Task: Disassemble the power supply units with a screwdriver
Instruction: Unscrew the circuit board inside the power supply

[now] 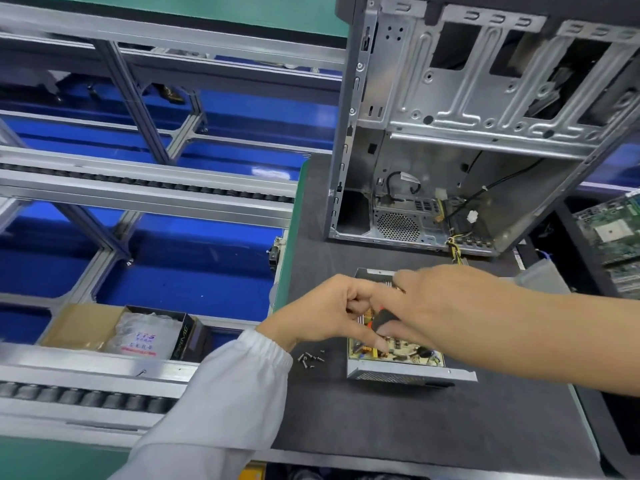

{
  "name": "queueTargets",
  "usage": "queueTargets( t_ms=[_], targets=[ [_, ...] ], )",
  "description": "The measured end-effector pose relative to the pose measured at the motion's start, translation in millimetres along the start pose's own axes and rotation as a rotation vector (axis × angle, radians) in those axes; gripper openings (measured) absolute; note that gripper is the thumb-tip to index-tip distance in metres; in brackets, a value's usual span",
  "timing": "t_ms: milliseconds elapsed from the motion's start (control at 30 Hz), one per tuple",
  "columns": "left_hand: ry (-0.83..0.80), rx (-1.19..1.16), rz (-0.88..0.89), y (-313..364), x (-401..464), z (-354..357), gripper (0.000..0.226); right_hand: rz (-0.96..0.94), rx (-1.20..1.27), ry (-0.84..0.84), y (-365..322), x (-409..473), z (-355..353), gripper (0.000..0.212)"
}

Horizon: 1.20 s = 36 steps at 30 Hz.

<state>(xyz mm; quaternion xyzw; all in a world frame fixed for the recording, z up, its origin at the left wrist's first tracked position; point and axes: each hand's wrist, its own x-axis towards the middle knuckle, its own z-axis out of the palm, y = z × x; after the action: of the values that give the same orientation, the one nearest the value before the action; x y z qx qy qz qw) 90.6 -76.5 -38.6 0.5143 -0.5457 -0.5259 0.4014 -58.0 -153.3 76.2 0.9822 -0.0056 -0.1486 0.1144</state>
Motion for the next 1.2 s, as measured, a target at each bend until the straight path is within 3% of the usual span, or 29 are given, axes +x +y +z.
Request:
queueTargets(
  t_ms=[67,133,233,300,367,433,467,600,667,733,800,867,933,1000,1067,1200],
  targets=[
    [-0.018,-0.025,0.02,4.1,-0.8,4.0,0.036,-0.082,-0.024,0.067,6.4,-4.5,1.9,0.035],
    [-0.079,-0.058,0.033,8.5,-1.9,1.1,0.029,-0.149,-0.021,0.083,15.4,-6.4,6.0,0.054],
    [-0.133,-0.064,-0.002,9.6,-2.0,-8.5,0.017,-0.186,0.108,-0.029,16.7,0.2,1.1,0.061],
    [-0.102,-0.024,-0.013,8.4,-2.7,-11.0,0.014,-0.177,0.13,0.01,21.2,3.8,2.8,0.051],
    [-0.057,0.028,0.022,7.7,-4.3,-11.3,0.017,-0.043,0.19,-0.025,19.8,0.7,-4.2,0.034],
    [-0.019,0.079,0.034,6.4,-5.4,-10.7,0.027,0.016,0.149,0.023,11.8,-0.4,-9.0,0.063],
    [-0.016,0.098,0.027,5.6,-5.5,-9.0,0.035,0.026,0.075,0.052,6.0,-0.3,-7.2,0.068],
    [-0.005,0.061,0.02,7.3,-2.4,4.7,0.031,-0.058,0.107,0.142,1.6,2.0,7.0,0.038],
    [-0.024,-0.001,0.036,8.8,-1.6,2.2,0.035,-0.089,0.188,0.038,18.6,3.3,8.2,0.019],
    [-0.087,-0.027,0.055,8.6,-3.0,-5.5,0.032,-0.155,0.23,-0.01,31.2,4.3,6.7,0.04],
    [-0.12,-0.029,0.037,5.4,-2.4,-10.2,0.014,-0.177,0.264,-0.08,35.2,5.9,2.6,0.056],
    [-0.064,0.001,0.028,3.5,-2.0,-8.0,0.014,-0.228,0.352,-0.156,34.5,1.6,-3.2,0.049],
    [0.011,0.038,0.051,1.7,-0.7,-2.2,0.028,-0.139,0.414,-0.135,28.7,-4.4,-10.2,0.039],
    [0.045,0.035,0.06,0.1,1.0,2.4,0.042,-0.034,0.157,-0.009,18.8,-3.1,-11.5,0.058],
    [0.023,0.018,0.051,0.2,2.9,3.3,0.043,-0.011,-0.076,0.072,10.4,0.1,-5.4,0.054],
    [-0.076,-0.031,0.072,1.7,-4.0,-7.2,0.036,-0.085,0.12,0.02,19.6,1.7,4.3,0.03]
  ],
)
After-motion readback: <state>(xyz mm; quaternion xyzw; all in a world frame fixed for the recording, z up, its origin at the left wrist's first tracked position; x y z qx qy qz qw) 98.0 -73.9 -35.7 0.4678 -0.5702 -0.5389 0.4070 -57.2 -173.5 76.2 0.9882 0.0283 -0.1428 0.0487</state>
